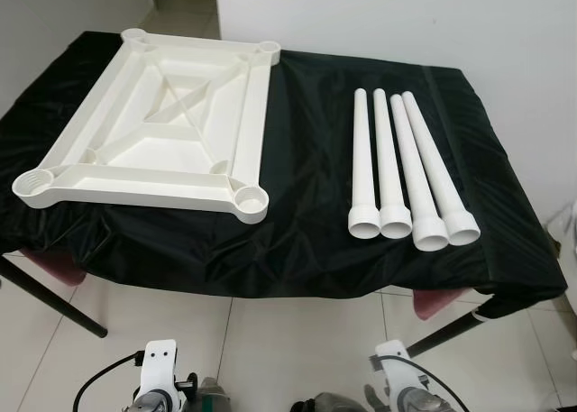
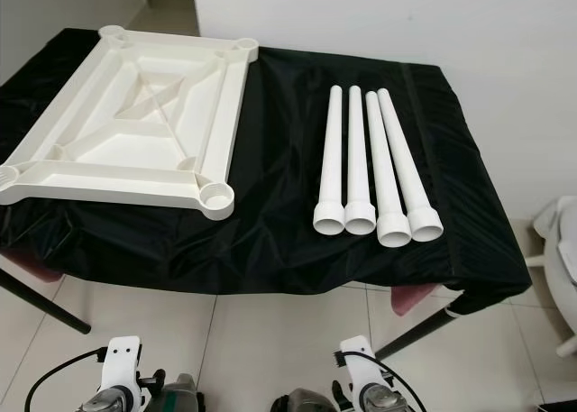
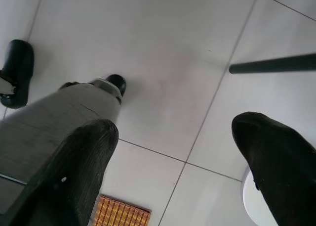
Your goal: Building children table
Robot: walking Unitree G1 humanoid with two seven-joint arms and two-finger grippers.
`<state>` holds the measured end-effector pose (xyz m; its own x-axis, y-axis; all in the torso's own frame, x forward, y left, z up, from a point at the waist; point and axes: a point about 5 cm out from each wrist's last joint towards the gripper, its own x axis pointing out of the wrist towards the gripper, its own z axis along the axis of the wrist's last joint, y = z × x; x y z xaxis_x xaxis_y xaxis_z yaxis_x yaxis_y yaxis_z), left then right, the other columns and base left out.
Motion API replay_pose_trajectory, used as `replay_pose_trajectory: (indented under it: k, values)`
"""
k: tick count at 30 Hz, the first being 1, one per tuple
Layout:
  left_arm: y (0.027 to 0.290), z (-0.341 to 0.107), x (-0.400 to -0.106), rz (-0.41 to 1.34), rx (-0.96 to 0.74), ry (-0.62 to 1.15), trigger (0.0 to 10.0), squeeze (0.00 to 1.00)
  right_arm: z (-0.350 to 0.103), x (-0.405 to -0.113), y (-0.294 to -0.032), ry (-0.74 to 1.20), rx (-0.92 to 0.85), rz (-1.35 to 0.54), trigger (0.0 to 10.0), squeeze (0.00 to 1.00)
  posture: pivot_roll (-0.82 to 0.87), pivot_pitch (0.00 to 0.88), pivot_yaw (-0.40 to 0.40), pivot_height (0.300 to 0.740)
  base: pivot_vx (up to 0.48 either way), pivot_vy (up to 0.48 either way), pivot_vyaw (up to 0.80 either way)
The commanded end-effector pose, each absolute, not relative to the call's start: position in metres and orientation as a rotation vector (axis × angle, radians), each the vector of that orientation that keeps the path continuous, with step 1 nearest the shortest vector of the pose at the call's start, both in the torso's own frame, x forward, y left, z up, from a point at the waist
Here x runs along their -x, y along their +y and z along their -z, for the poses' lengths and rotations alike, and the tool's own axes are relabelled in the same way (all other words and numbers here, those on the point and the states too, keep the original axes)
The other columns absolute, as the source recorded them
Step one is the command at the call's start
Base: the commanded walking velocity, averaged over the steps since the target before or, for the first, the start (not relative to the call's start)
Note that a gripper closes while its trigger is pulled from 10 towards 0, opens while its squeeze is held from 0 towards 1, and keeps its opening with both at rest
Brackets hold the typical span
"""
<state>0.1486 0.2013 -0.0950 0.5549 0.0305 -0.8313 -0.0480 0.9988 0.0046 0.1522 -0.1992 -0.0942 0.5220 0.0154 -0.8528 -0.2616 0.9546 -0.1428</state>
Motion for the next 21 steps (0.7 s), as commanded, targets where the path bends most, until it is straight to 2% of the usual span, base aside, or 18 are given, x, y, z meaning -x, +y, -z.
replay_pose_trajectory:
  k: [1, 11, 14, 18, 21]
  values:
    - [0.202, 0.099, -0.137, -0.055, 0.013, 1.025, 10.0, 0.0, 0.096, -0.15, -0.198, 1.024, 0.274, -0.178, 10.0, 0.0, 0.08, 0.0, -0.038, 0.74, 0.0, 0.0, 0.0]
    - [0.201, 0.099, -0.139, -0.05, 0.007, 1.003, 10.0, 0.0, 0.093, -0.154, -0.201, 0.998, 0.27, -0.173, 10.0, 0.0, 0.08, 0.0, -0.04, 0.74, 0.0, 0.0, 0.0]
    - [0.199, 0.096, -0.143, -0.022, 0.037, 0.945, 10.0, 0.0, 0.08, -0.181, -0.198, 0.878, 0.235, -0.18, 10.0, 0.0, 0.07, 0.0, -0.036, 0.74, 0.0, 0.0, 0.0]
    - [0.196, 0.093, -0.147, 0.021, 0.049, 0.903, 10.0, 0.0, 0.067, -0.203, -0.194, 0.765, 0.22, -0.209, 10.0, 0.0, 0.07, 0.0, -0.037, 0.74, 0.0, 0.0, 0.0]
    - [0.196, 0.093, -0.148, 0.031, 0.049, 0.896, 10.0, 0.0, 0.064, -0.207, -0.193, 0.739, 0.216, -0.22, 10.0, 0.0, 0.07, 0.0, -0.036, 0.74, 0.0, 0.0, 0.0]
